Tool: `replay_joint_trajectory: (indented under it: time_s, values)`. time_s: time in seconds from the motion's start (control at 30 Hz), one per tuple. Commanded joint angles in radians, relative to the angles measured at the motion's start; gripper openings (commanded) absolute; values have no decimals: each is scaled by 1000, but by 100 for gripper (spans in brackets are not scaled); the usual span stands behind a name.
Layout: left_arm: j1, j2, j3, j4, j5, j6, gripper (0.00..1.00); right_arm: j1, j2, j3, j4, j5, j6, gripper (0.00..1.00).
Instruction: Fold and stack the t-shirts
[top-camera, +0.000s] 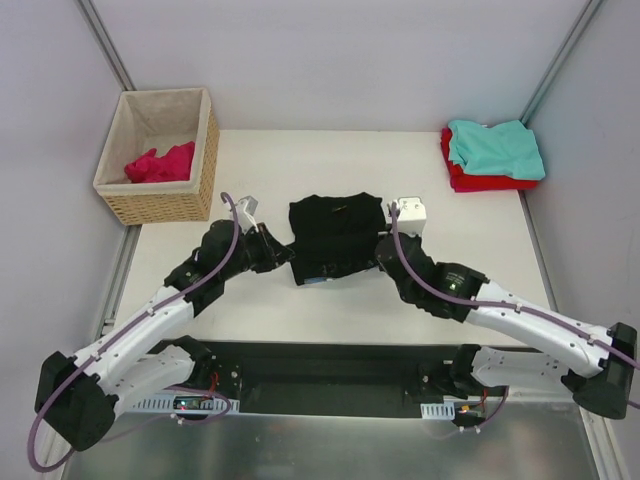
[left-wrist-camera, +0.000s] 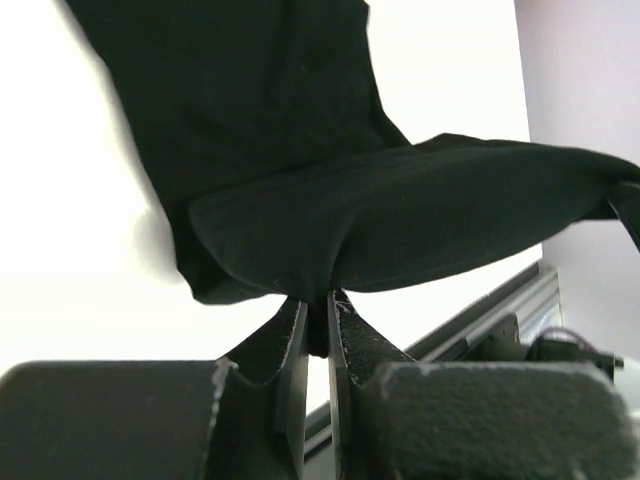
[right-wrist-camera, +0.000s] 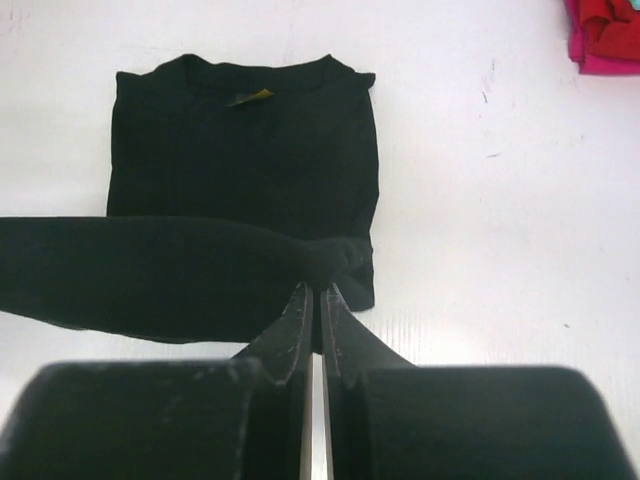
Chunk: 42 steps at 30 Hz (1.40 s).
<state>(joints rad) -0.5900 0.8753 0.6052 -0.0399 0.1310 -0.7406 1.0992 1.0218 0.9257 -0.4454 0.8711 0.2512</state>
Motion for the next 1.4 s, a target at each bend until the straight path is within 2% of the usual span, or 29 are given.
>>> replay_joint_trajectory:
  time_s: [0.0, 0.43, 0.73, 1.0, 1.17, 1.37]
  values:
    - [93, 68, 54, 106, 65, 59, 1, -132, 29, 21, 164, -104, -165, 1]
    - [159, 399, 284, 212, 142, 96, 1, -384, 268, 53, 390, -329, -196, 1]
    - [170, 640, 430, 258, 183, 93, 1, -547, 426, 113, 441, -443, -208, 1]
    - [200, 806, 470, 314, 213, 53, 0, -642, 679, 273, 481, -599, -176, 1]
    - [242, 855, 490, 324, 226, 43, 0, -667, 866, 404, 464, -688, -136, 1]
    - [288, 883, 505, 328, 243, 37, 0, -676, 978, 539, 450, -732, -124, 1]
